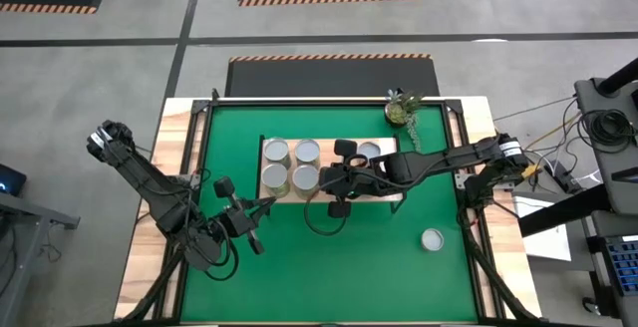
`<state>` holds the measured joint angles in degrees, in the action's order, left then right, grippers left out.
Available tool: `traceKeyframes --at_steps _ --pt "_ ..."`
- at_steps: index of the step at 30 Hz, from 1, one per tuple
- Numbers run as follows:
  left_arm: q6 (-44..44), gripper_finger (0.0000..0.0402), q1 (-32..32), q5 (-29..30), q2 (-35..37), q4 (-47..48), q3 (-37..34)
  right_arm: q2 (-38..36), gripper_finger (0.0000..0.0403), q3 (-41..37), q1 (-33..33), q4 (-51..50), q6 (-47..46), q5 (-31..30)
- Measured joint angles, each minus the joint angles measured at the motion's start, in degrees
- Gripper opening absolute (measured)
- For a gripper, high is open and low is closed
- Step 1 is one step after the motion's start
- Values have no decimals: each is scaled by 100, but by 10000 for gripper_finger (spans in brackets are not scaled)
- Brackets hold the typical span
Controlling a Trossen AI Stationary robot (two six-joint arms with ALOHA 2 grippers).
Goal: Pick and place cans onto a shelf
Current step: Put the canned pineapple on the shelf, then adjust the cans on the shelf
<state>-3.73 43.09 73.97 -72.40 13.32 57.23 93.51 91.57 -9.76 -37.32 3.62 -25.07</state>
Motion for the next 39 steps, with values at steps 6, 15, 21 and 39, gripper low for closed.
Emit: traceKeyframes --at_steps 6,15,21,39 --pt "-1 0 0 -1 0 0 0 0 9 0 0 31 42 -1" --pt "0 0 0 0 0 0 0 -38 9 142 -11 29 160 -67" --pt "0 0 0 -1 0 0 0 -39 9 342 31 33 392 -167" --pt "0 0 0 0 0 68 0 -39 9 340 616 -245 345 -288"
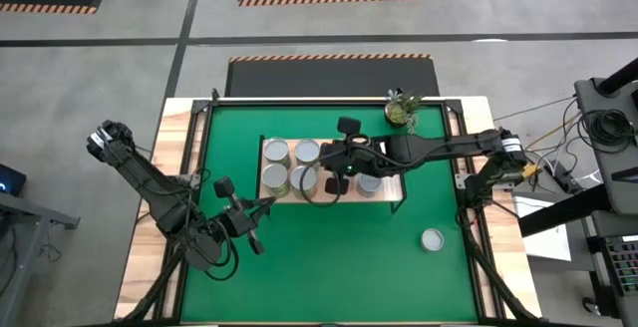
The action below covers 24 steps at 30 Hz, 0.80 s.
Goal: Pick and place cans onto a shelf
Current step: Adjust the cans on the shelf
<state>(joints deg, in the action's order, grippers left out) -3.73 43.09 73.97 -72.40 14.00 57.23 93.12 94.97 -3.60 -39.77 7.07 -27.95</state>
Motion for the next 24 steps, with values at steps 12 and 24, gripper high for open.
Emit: traceKeyframes --at_steps 12,24 --pt "0 0 0 0 0 0 0 199 9 -51 65 15 -61 -1" --pt "0 0 0 -2 0 0 0 203 9 -53 66 187 -7 -6"
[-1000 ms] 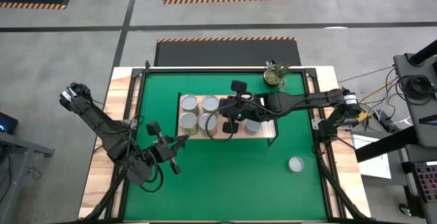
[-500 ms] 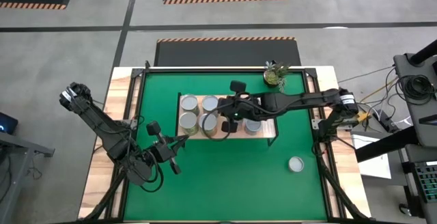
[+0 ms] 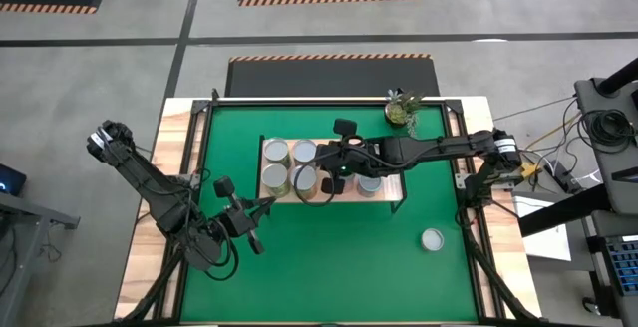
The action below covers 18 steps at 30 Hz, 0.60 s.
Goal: Pick and place cans onto a shelf
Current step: Adjust the cans on the shelf
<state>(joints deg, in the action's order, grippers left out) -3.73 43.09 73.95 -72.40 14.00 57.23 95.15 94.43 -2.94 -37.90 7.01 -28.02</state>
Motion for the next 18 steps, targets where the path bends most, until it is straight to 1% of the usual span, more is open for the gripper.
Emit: traceKeyframes --at_steps 14,18 --pt "0 0 0 0 0 2 0 -3 9 -4 -2 93 29 -6" --pt "0 0 9 1 0 66 0 -28 9 37 -101 70 7 -36"
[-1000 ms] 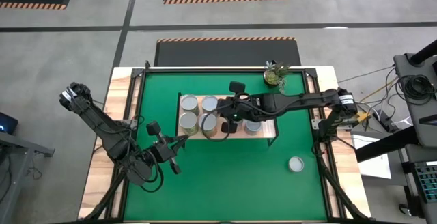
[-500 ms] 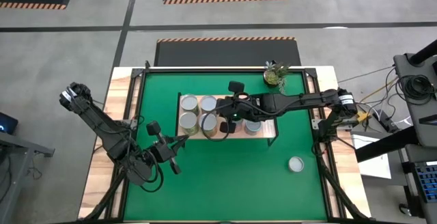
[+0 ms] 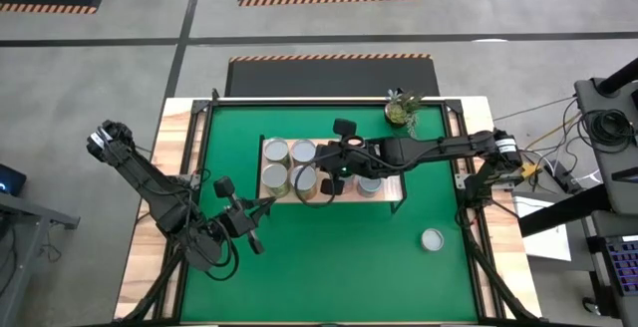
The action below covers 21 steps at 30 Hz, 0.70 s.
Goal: Pick and place cans onto a shelf
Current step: Adjust the cans on the shelf
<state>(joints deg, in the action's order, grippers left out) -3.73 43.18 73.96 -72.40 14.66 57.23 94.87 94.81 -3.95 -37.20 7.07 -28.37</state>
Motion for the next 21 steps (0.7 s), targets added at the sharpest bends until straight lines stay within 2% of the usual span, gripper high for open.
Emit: traceKeyframes --at_steps 8,16,18,21 --pt "0 0 16 1 2 11 0 -281 9 50 -529 -99 -65 -23" --pt "-276 0 21 -54 2 -13 0 -532 9 -109 -1377 -321 -438 -32" --pt "-376 0 -26 -390 2 -5 55 -551 9 -207 -1590 -310 -502 -79" --pt "-515 0 -153 -1101 0 -18 261 -551 9 -339 -1919 -311 -566 -533"
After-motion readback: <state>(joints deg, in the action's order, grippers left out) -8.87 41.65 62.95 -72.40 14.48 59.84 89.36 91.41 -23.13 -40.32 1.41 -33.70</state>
